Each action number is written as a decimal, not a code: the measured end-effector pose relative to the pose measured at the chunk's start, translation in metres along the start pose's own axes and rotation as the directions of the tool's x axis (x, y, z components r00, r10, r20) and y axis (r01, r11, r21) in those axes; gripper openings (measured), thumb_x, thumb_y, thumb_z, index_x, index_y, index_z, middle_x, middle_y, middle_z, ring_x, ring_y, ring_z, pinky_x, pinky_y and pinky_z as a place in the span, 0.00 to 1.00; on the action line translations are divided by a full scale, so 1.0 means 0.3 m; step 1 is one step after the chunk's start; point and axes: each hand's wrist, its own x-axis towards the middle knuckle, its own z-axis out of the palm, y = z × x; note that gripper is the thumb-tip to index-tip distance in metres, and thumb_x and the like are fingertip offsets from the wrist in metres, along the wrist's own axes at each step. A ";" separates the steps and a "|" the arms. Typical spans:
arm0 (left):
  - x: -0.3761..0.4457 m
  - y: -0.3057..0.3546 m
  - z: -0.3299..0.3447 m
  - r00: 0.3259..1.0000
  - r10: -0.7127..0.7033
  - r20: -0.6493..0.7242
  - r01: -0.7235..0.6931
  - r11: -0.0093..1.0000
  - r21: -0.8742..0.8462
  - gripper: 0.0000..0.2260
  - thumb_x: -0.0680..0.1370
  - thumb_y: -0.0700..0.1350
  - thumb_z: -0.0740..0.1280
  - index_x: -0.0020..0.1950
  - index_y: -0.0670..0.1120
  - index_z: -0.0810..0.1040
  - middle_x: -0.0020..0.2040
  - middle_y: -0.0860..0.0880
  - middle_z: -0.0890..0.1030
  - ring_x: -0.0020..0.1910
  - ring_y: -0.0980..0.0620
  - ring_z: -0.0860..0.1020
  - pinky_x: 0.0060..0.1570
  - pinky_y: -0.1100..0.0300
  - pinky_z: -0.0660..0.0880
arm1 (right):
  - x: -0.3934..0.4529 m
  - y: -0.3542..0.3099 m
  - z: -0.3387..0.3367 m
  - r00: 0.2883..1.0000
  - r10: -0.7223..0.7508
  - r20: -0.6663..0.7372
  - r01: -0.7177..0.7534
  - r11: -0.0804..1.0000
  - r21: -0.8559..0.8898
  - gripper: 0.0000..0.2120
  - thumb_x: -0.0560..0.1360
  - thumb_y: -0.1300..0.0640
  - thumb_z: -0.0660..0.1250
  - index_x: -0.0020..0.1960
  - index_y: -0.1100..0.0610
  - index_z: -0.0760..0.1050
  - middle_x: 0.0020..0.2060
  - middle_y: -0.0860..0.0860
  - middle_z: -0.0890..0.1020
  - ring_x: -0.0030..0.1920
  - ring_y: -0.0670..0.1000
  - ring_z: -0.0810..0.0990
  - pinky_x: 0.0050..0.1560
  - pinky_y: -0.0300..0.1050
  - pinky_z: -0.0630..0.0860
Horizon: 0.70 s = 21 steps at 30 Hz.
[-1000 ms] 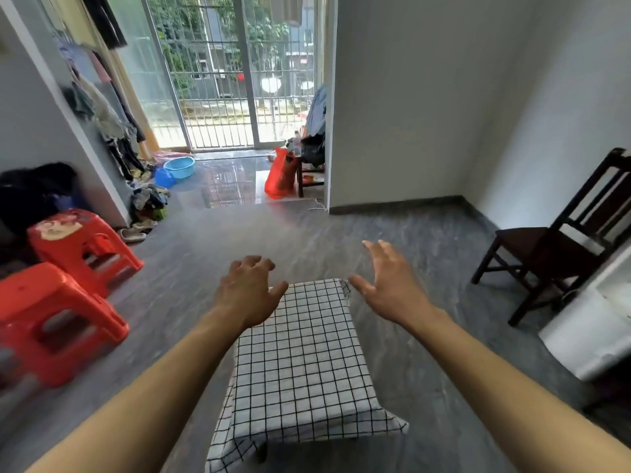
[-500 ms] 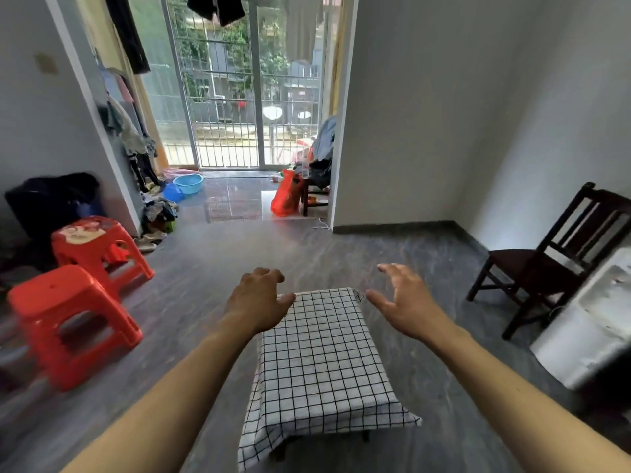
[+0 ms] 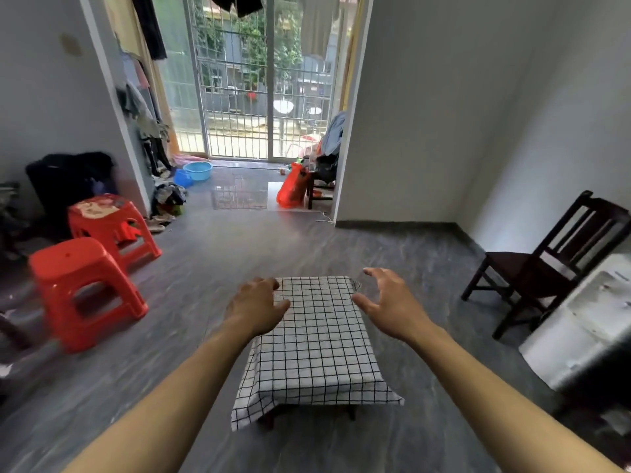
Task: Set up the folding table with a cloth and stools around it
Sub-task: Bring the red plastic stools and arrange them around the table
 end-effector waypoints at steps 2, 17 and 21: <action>-0.031 0.019 -0.004 0.998 -0.049 -0.028 0.049 0.999 -0.003 0.23 0.75 0.59 0.66 0.66 0.50 0.74 0.64 0.47 0.76 0.63 0.44 0.73 0.60 0.50 0.72 | -0.005 0.012 0.007 0.999 -0.035 0.025 0.035 0.999 0.024 0.29 0.76 0.46 0.68 0.73 0.55 0.66 0.71 0.54 0.69 0.72 0.54 0.65 0.72 0.48 0.61; -0.343 -0.372 -0.190 0.878 -0.398 -0.264 0.410 0.912 -0.009 0.22 0.75 0.57 0.66 0.67 0.49 0.72 0.65 0.47 0.73 0.63 0.45 0.70 0.64 0.53 0.69 | 0.089 -0.401 0.250 0.886 -0.428 0.182 0.409 0.903 0.129 0.27 0.76 0.47 0.68 0.72 0.52 0.66 0.69 0.53 0.71 0.68 0.55 0.69 0.68 0.50 0.66; -0.356 -0.580 -0.272 0.836 -0.440 -0.327 0.447 0.893 -0.057 0.22 0.75 0.57 0.66 0.66 0.49 0.72 0.64 0.48 0.73 0.63 0.46 0.70 0.63 0.53 0.69 | 0.155 -0.621 0.388 0.845 -0.490 0.215 0.469 0.872 0.144 0.28 0.76 0.45 0.68 0.72 0.52 0.66 0.69 0.53 0.70 0.69 0.56 0.68 0.68 0.53 0.67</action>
